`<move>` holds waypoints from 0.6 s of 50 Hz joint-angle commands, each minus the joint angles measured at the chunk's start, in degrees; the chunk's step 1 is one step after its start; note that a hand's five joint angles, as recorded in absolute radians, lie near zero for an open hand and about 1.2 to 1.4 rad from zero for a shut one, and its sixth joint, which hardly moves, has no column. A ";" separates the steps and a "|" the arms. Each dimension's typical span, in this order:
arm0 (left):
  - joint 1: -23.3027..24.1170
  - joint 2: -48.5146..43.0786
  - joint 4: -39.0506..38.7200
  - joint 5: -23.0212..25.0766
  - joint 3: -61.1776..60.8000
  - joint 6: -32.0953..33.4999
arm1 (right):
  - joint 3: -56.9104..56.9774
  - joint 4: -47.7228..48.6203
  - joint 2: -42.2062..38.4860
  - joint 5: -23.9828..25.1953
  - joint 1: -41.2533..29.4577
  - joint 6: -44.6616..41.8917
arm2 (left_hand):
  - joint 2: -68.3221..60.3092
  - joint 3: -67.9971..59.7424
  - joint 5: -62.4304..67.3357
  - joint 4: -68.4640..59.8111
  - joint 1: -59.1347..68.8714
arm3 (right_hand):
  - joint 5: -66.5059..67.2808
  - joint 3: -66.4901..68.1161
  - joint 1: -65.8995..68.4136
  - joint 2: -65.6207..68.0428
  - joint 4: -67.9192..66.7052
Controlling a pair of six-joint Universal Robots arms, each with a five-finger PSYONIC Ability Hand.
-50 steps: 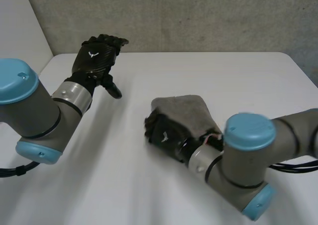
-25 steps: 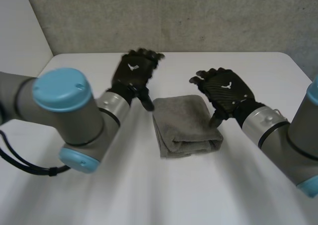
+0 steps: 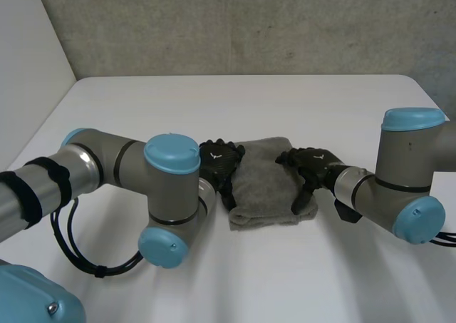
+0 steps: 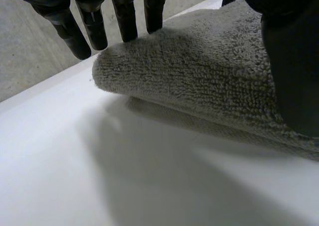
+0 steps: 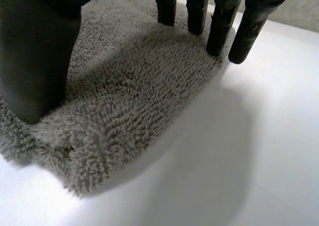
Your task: Fold the towel.
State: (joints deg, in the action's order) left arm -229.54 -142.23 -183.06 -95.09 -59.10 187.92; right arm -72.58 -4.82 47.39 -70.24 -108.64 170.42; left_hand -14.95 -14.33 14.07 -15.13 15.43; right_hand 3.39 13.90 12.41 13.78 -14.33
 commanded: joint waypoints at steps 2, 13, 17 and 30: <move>-0.03 5.90 -0.01 0.34 -1.37 -1.85 | 0.16 0.34 7.34 0.20 0.27 1.67 | 2.38 1.76 -11.50 2.56 -2.86 | -3.39 -3.90 -2.41 -3.78 4.33; -2.31 22.23 1.30 0.43 -1.37 -9.32 | -0.46 0.78 25.01 -3.39 0.62 7.38 | 3.39 2.77 -12.51 3.57 -3.87 | -3.39 -3.90 -2.41 -3.78 4.33; -5.48 26.92 3.15 0.08 -2.60 -9.24 | -0.99 1.48 28.20 -9.21 0.71 7.47 | 3.55 2.94 -12.68 3.74 -4.04 | -3.39 -3.90 -2.41 -3.78 4.33; -14.27 34.39 12.38 0.17 -4.00 -10.20 | -1.25 1.31 29.60 -19.67 0.01 7.30 | 3.72 3.10 -12.84 3.91 -4.21 | -3.39 -3.90 -2.41 -3.78 4.33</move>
State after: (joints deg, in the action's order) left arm -241.70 -109.48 -174.57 -94.95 -62.95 178.09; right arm -73.71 -3.33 77.17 -87.96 -108.26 177.79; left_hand -14.93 -14.20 13.67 -15.12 15.43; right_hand 3.39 13.91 12.41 13.78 -14.32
